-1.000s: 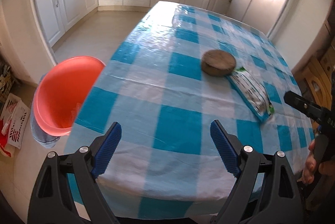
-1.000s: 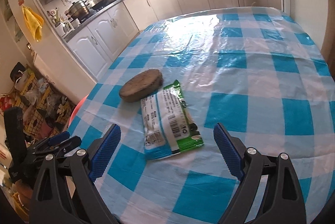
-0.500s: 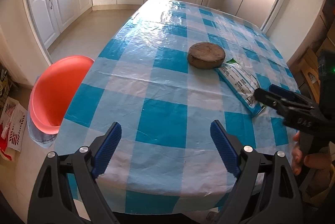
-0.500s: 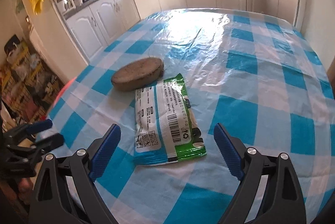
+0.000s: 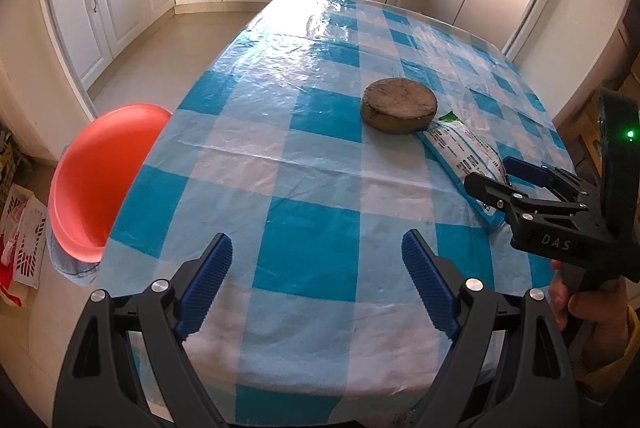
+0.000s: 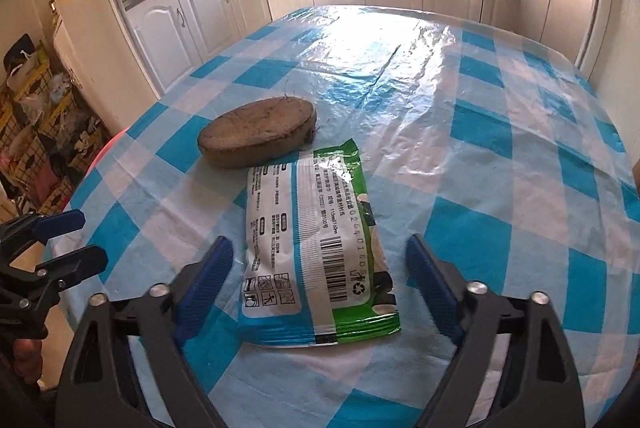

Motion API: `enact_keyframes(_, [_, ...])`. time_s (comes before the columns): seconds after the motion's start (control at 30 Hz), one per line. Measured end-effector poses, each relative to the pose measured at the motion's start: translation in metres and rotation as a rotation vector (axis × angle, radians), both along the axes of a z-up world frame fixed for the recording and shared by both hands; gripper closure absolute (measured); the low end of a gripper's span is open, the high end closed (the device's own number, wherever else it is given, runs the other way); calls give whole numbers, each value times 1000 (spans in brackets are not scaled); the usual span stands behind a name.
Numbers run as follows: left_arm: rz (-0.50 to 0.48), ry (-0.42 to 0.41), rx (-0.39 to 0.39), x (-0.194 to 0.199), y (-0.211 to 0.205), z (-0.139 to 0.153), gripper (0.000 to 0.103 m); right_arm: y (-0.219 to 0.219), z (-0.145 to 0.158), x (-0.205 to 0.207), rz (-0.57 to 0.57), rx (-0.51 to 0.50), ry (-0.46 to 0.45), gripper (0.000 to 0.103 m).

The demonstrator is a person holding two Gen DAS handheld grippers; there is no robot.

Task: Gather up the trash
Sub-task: 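Grasp the white-and-green packet with the right tool, then grasp the round brown potato with the left tool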

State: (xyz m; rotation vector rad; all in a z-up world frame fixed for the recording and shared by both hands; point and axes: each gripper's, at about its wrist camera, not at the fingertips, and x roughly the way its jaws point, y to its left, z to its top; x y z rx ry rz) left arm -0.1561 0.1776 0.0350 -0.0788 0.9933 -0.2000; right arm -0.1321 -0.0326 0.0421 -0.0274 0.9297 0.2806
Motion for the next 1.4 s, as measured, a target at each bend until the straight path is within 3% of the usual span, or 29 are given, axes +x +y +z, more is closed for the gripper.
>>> enact_keyframes(0.23, [-38,9,3,12,-12,-5,16,2,0,1,18,-33,-1,33])
enact_keyframes(0.57, [-80,8,13,32,-27,-6,16,-7,1,2,14,0,10,42])
enact_keyframes(1.4, [-259,-21,135,110,-87,-12,16,-98,8,4,-229,102,3,40])
